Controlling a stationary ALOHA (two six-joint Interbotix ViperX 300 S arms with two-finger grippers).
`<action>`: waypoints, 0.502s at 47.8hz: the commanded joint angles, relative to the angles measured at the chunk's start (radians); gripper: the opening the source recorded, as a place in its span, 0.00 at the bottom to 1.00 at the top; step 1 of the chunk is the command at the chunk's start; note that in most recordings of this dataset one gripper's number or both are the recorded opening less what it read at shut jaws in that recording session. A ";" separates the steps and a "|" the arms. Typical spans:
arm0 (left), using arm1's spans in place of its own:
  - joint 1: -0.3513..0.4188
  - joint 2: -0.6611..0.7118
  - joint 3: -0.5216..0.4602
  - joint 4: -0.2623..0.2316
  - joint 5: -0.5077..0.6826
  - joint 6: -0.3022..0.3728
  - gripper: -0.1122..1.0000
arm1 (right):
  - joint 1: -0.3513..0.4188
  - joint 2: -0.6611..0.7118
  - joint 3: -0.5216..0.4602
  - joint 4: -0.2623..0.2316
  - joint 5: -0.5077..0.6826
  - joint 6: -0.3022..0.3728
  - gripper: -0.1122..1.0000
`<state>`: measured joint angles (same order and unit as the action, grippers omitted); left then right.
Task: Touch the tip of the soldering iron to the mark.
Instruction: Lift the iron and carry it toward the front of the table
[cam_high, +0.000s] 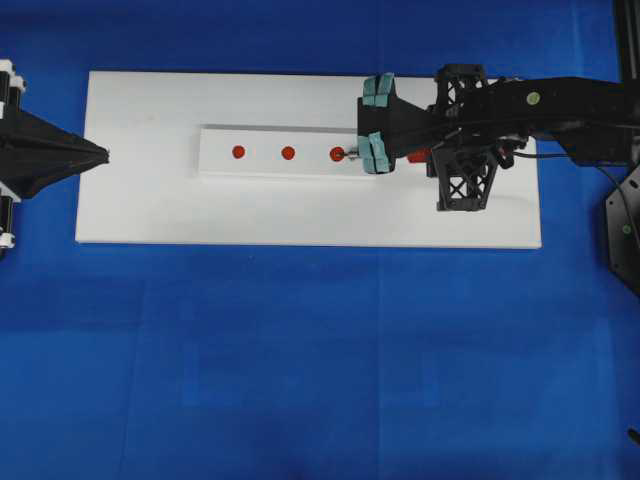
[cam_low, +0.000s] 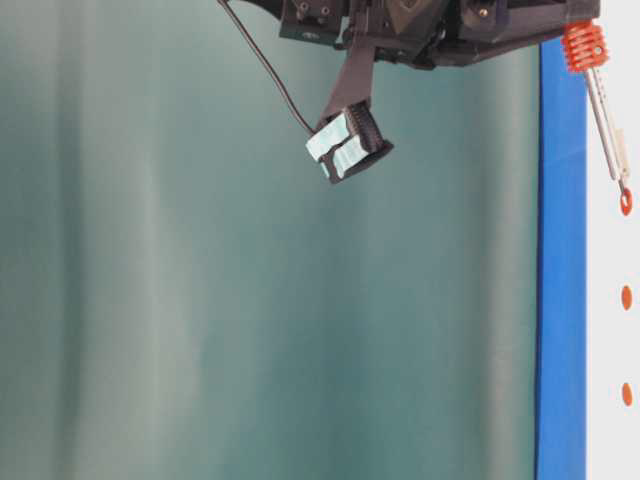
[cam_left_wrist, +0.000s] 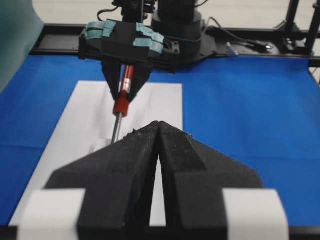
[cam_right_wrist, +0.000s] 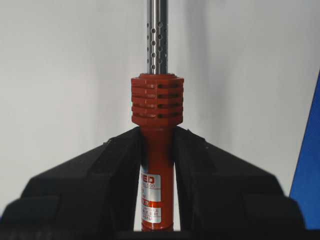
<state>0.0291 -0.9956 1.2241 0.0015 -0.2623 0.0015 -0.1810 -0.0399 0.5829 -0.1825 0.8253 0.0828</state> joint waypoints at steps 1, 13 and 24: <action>0.003 0.003 -0.011 0.000 -0.011 -0.002 0.10 | -0.002 -0.040 -0.028 -0.003 0.018 0.002 0.16; 0.003 0.005 -0.011 0.000 -0.011 0.000 0.10 | -0.002 -0.140 -0.101 -0.025 0.143 0.002 0.16; 0.003 0.003 -0.011 0.002 -0.011 -0.005 0.10 | -0.002 -0.207 -0.147 -0.044 0.232 0.003 0.16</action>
<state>0.0291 -0.9956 1.2241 0.0015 -0.2638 -0.0015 -0.1810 -0.2086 0.4679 -0.2194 1.0400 0.0844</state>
